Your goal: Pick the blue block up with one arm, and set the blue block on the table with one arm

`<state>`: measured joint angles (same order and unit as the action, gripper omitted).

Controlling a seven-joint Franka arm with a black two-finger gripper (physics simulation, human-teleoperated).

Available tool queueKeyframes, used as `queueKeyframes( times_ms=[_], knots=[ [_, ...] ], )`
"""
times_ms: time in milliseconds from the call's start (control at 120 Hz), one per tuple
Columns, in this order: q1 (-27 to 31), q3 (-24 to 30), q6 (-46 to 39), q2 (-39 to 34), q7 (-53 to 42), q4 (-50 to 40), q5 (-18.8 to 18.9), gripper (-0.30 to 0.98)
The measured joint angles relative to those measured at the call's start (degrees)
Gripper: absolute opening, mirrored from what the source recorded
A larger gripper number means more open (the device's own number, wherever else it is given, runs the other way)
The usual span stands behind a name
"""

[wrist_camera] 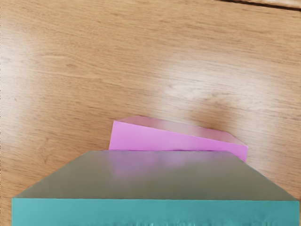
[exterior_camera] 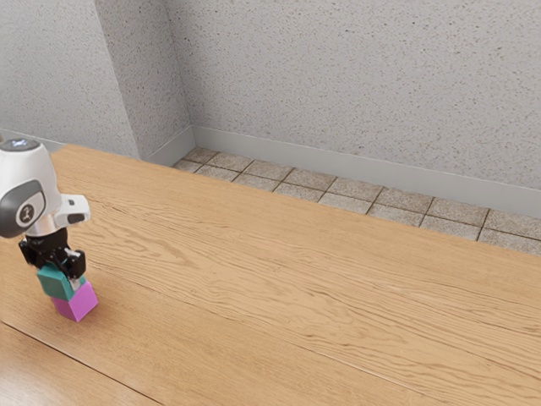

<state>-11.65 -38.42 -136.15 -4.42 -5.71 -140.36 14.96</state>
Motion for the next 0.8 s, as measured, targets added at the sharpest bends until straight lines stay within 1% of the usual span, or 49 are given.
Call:
queueKeyframes(
  times_ms=[142, 333, 550, 725, 800],
  knots=[
    [-1.6, 0.1, 0.2, -0.7, 0.0, 0.8, -0.2, 0.42],
    [-6.3, 0.2, 0.3, -0.8, 0.0, 1.7, -2.3, 0.41],
    [-12.3, 0.3, 0.4, 2.2, 0.2, 3.0, -6.4, 0.41],
    [-17.2, 0.5, -0.2, 6.5, 0.3, 3.0, -10.7, 0.41],
    [-18.4, 0.5, -0.7, 7.5, 0.4, 3.0, -12.2, 0.41]
  ],
)
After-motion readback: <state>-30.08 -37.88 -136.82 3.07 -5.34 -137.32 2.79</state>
